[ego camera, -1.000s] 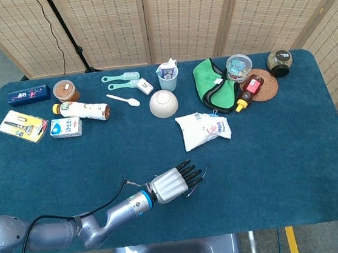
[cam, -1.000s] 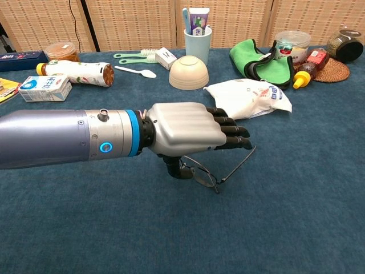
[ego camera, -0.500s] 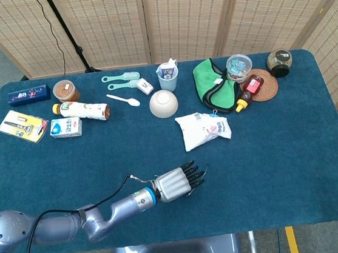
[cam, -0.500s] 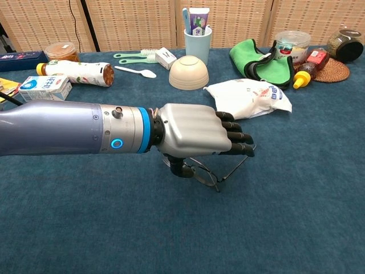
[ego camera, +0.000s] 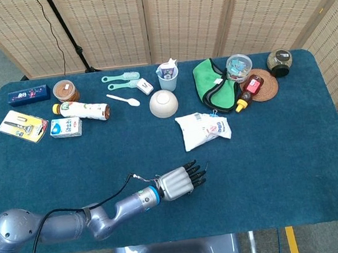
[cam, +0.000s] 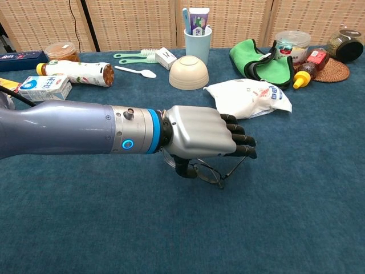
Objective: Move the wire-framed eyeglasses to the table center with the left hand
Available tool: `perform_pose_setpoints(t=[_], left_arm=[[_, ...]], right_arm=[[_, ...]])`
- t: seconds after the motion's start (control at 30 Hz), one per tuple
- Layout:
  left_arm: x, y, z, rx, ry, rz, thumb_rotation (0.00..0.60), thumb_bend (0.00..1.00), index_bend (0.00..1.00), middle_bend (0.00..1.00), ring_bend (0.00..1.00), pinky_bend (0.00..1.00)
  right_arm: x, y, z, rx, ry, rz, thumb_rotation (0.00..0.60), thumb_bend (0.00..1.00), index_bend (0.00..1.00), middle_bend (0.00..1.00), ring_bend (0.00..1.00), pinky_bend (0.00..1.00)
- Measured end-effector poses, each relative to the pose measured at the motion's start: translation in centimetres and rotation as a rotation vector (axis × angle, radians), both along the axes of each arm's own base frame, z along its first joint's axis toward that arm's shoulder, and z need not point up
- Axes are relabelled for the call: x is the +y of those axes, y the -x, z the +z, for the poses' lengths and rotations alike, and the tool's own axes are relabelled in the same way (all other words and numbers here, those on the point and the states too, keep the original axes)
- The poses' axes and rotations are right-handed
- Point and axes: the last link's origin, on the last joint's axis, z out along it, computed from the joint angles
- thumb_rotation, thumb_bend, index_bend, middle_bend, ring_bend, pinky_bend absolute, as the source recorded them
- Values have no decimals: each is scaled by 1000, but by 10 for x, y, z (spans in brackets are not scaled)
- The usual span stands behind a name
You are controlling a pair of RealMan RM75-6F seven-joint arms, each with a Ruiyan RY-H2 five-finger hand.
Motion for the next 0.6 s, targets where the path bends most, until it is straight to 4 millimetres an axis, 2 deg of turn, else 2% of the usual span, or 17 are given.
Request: perform_pose_setpoints(t=[0.6], left_arm=[[6, -4, 10, 50, -15, 2, 600, 289, 23, 0, 0, 0]], right_arm=[[1, 1, 0, -1, 4, -6, 600, 304, 315, 150, 190, 282]])
